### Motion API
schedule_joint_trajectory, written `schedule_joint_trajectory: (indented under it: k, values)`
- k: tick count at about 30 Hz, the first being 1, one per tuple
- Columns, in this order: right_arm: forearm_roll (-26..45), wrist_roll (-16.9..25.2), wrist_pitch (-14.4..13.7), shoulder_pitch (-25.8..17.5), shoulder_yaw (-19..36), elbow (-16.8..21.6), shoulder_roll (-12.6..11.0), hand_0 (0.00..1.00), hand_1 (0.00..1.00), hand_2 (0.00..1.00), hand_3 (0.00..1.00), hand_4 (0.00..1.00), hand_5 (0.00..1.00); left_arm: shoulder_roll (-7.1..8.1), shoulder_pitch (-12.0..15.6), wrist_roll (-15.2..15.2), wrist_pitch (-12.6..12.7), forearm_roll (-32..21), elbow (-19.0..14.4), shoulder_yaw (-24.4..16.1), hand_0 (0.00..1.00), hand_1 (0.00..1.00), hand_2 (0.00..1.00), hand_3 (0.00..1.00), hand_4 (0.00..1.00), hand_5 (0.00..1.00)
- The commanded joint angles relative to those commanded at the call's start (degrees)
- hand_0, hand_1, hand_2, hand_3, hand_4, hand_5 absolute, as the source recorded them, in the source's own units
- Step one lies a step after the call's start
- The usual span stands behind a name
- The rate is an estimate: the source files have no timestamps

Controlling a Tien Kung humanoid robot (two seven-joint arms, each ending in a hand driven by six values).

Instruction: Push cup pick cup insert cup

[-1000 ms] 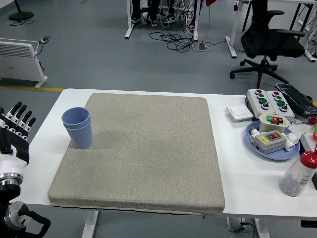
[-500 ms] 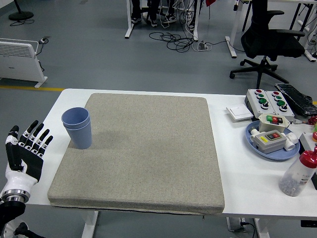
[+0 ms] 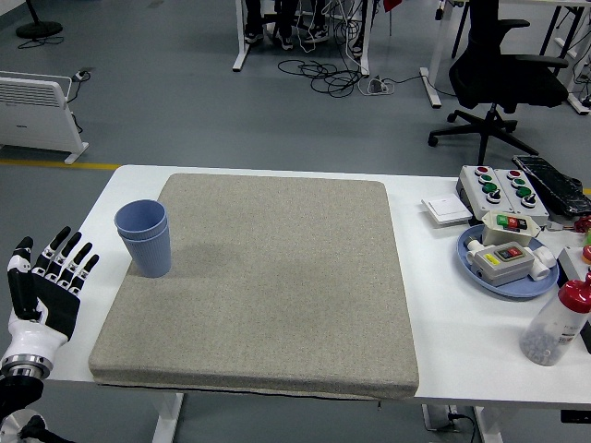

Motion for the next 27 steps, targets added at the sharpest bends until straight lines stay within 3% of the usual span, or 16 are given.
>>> schedule_joint_trajectory:
  k: [16, 27]
  values:
    - [0.2, -0.1, 0.0, 0.1, -0.3, 0.0, 0.0, 0.734, 0.673, 0.682, 0.595, 0.125, 0.564, 0.00, -0.5, -1.0, -0.7, 5.2, 1.6, -0.3, 0.836, 0.846, 0.843, 0.754, 0.617, 0.998]
    - [0.2, -0.2, -0.1, 0.1, -0.4, 0.0, 0.0, 0.734, 0.673, 0.681, 0.595, 0.126, 0.566, 0.00, -0.5, -1.3, -1.2, 5.4, 1.9, -0.4, 0.837, 0.842, 0.840, 0.759, 0.622, 0.998]
